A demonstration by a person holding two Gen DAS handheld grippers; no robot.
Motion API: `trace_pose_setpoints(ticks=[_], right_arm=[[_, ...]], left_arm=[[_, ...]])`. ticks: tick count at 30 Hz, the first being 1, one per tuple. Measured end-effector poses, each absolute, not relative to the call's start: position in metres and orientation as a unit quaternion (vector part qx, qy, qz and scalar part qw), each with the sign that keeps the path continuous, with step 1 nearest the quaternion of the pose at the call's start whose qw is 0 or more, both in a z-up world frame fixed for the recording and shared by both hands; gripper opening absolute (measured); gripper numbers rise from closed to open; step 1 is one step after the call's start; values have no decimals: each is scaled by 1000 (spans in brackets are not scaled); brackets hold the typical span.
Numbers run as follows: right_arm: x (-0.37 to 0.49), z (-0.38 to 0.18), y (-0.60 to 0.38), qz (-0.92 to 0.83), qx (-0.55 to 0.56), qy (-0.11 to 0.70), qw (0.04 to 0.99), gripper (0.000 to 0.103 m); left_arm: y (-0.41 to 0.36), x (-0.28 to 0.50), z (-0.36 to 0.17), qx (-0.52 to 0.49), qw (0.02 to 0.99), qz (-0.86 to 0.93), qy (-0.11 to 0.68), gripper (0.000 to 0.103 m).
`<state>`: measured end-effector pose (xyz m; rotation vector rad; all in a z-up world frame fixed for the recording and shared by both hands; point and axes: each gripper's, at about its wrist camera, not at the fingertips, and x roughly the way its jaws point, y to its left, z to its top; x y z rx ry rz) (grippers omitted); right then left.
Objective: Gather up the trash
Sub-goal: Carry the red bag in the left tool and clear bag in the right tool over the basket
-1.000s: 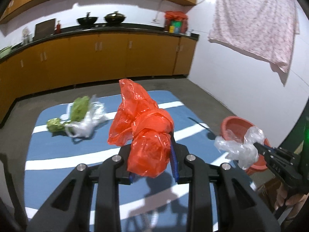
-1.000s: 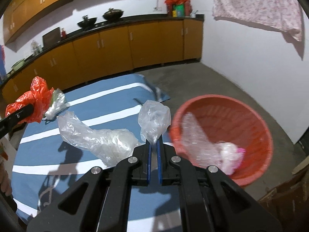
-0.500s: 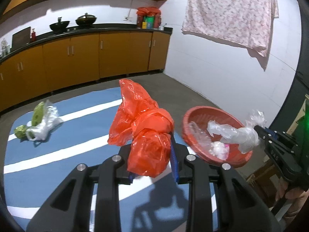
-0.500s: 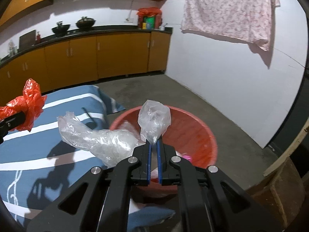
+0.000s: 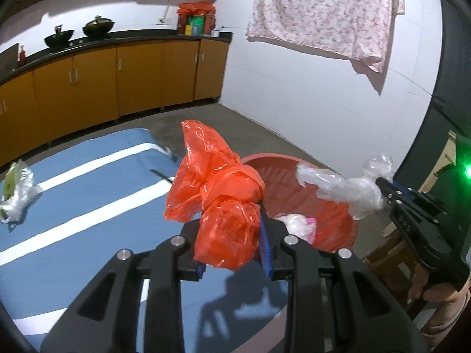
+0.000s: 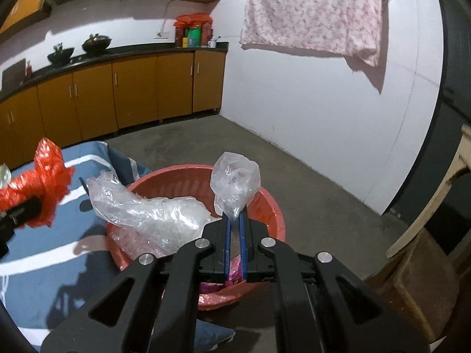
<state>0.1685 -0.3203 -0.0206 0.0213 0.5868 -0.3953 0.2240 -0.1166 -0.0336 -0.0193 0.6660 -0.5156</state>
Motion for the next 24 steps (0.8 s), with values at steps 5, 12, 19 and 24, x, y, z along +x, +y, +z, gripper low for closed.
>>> trace_pose_setpoints(ticks=[5, 12, 19, 24], right_arm=[[170, -23, -334, -198, 33, 285, 937, 5], [175, -25, -346, -199, 56, 288, 935, 5], [182, -28, -354, -201, 68, 287, 934, 5], [186, -29, -360, -204, 73, 287, 933, 5]], left_arm=[[-139, 228, -39, -7, 906, -270, 325, 29], [-162, 234, -50, -1, 897, -291, 333, 29], [-184, 242, -58, 4, 891, -303, 338, 29], [-193, 249, -63, 7, 890, -306, 339, 29]])
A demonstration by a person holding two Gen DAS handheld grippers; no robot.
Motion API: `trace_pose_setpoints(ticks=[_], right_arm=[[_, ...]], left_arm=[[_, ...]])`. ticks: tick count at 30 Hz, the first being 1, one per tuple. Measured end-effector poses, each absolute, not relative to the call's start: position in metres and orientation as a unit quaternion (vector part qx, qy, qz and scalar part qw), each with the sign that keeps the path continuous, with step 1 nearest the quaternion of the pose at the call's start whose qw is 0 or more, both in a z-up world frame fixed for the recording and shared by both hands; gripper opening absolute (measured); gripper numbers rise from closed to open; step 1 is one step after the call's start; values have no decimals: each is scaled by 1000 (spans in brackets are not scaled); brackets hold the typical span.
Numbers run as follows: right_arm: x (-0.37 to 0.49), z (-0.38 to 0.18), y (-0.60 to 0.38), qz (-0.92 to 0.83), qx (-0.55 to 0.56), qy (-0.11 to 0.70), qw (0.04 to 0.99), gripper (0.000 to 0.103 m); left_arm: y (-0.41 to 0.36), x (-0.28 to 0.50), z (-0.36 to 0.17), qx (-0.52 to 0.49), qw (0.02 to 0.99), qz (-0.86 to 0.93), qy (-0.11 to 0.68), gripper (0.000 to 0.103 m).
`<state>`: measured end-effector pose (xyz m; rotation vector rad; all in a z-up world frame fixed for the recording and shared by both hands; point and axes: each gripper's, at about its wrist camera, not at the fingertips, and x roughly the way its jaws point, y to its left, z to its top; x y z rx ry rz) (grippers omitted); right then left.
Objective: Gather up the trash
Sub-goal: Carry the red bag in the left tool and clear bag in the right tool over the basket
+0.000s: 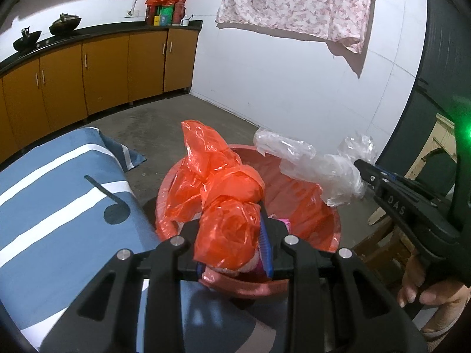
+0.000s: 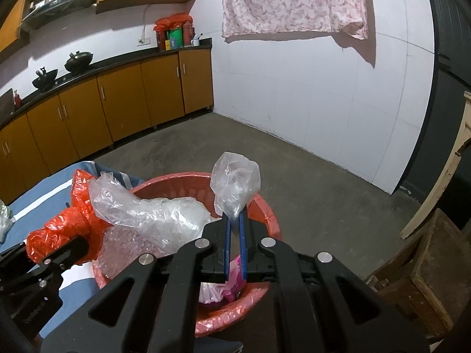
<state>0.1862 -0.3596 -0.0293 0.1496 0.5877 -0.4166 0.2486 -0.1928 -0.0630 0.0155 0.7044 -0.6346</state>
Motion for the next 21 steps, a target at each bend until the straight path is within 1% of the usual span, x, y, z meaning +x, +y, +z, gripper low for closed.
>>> trace_pose_setpoints(ticks=[21], right_arm=[[197, -39, -374, -188, 104, 292, 932, 6]], left_arm=[[-215, 277, -78, 12, 882, -317, 348, 30]])
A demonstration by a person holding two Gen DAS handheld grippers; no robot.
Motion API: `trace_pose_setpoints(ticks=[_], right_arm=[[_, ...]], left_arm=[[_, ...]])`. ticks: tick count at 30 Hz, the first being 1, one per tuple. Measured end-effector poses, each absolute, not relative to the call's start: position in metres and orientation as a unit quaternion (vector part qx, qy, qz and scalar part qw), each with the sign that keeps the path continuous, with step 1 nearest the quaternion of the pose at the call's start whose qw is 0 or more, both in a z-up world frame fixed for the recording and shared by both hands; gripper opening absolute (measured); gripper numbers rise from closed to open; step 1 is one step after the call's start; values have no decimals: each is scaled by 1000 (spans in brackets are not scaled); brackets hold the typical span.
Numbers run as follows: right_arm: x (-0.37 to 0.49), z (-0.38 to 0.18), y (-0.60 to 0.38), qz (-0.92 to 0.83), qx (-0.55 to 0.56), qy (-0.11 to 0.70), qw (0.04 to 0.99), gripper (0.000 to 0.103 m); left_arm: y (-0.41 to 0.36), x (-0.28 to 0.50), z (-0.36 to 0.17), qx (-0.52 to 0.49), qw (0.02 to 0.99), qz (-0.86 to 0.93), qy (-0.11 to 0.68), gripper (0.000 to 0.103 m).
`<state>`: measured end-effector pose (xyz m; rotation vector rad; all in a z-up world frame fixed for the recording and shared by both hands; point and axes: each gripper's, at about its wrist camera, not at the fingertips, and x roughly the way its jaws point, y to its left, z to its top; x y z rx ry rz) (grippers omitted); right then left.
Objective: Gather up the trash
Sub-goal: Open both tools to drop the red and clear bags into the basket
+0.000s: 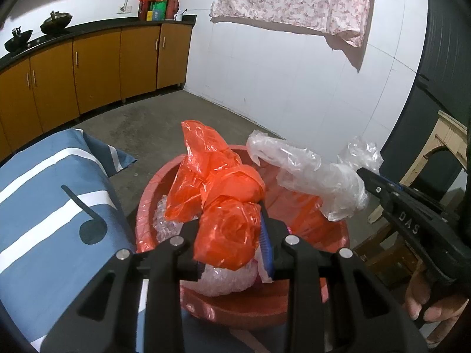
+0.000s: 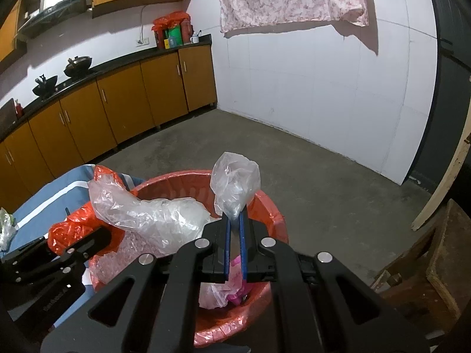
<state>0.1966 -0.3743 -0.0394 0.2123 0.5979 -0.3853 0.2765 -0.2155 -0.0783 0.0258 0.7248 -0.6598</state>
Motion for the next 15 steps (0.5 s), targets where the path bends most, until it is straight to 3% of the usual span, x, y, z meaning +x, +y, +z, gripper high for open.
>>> trace_pose_setpoints(ticks=[4, 10, 15], right_arm=[[199, -41, -375, -180, 111, 292, 933, 6], [199, -44, -376, -161, 129, 293, 934, 9], [200, -46, -379, -154, 142, 296, 932, 13]], left_arm=[[-217, 279, -81, 11, 882, -315, 350, 32], [-215, 282, -83, 9, 884, -310, 349, 50], [-214, 283, -84, 8, 885, -306, 350, 55]])
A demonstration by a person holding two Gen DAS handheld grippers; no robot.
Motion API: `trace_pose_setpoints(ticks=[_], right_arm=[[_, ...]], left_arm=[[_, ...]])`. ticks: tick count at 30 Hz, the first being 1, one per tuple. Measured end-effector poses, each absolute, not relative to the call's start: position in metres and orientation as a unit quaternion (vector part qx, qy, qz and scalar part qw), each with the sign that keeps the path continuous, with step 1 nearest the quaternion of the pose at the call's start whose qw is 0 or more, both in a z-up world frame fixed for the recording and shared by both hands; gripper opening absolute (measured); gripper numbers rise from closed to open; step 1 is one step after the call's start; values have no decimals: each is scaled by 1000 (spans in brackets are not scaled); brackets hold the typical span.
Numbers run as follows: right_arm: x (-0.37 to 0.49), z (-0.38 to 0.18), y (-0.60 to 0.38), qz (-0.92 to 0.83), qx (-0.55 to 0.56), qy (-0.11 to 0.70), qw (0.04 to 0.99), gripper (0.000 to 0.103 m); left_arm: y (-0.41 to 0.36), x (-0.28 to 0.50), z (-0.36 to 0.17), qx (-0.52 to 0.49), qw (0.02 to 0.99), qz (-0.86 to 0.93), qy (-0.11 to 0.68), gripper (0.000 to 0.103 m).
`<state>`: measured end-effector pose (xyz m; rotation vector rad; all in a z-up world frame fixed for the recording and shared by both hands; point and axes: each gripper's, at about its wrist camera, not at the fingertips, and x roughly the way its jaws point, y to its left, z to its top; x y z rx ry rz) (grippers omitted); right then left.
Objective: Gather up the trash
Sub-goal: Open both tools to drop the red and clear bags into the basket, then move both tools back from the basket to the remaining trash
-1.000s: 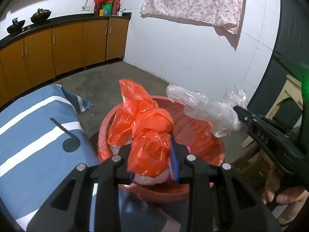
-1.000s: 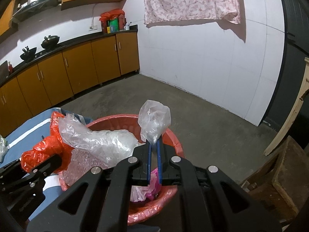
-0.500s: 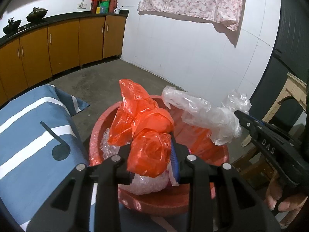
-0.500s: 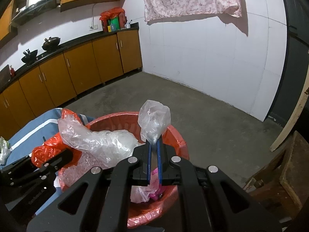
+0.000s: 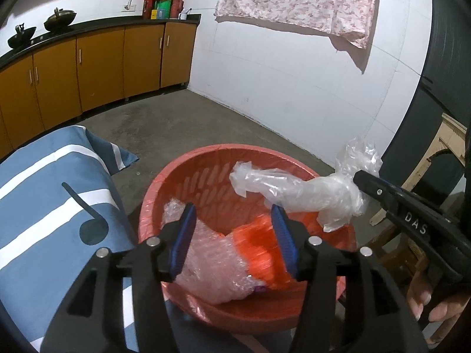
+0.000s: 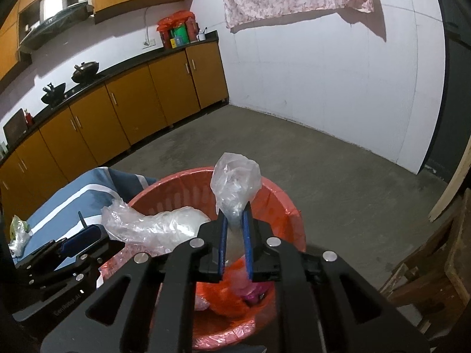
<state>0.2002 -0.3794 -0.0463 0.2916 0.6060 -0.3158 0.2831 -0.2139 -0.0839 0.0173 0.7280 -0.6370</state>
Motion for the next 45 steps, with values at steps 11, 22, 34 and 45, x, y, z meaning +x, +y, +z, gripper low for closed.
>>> trace_pose_setpoints(ticks=[11, 22, 34, 45], right_arm=[[197, -41, -380, -141, 159, 283, 935, 39], [194, -30, -362, -135, 141, 282, 939, 39], [217, -26, -269, -28, 97, 298, 949, 39], [262, -35, -84, 121, 31, 322, 938, 39]], left_arm=[[-197, 283, -80, 5, 894, -284, 346, 65], [-157, 275, -66, 2, 911, -250, 328, 71], [-21, 240, -57, -14, 945, -128, 301, 83], [146, 197, -76, -38, 949, 51, 309, 88]])
